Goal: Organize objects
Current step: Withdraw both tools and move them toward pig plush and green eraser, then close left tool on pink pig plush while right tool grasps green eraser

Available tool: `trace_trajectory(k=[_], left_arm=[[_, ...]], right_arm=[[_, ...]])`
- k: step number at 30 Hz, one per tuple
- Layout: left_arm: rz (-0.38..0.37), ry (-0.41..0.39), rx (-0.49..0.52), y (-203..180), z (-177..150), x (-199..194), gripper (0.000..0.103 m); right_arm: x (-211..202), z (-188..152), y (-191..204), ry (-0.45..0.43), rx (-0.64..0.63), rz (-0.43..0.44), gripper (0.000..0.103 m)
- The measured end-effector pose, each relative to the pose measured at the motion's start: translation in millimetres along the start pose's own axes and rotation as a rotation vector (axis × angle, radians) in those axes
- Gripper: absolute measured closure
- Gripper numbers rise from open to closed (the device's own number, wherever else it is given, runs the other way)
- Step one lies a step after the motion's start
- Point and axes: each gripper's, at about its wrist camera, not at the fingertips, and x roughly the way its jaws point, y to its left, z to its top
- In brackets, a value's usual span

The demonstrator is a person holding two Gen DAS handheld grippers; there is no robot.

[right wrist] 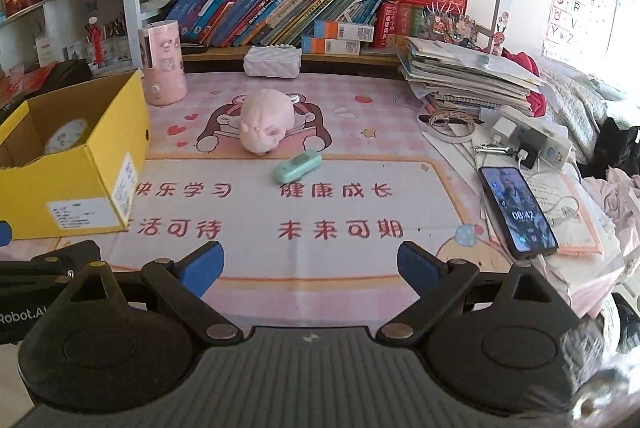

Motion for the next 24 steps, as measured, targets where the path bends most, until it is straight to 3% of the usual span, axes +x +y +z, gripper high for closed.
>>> trace_trajectory(k=[7, 12, 24], left_arm=[[0.023, -0.01, -0.012, -18.0, 21.2, 24.3, 0.006], [0.043, -0.021, -0.017, -31.2, 41.8, 41.3, 0.006], [0.061, 0.012, -0.04, -56.2, 90.3, 92.4, 0.006]], right_arm=[[32.5, 19.4, -16.1, 0.014, -0.022, 0.029, 0.009], [58.7, 34.9, -27.5, 0.01, -0.066, 0.107, 0.011], [154.8, 59.0, -28.3, -0.021, -0.382, 0.283, 0.013]])
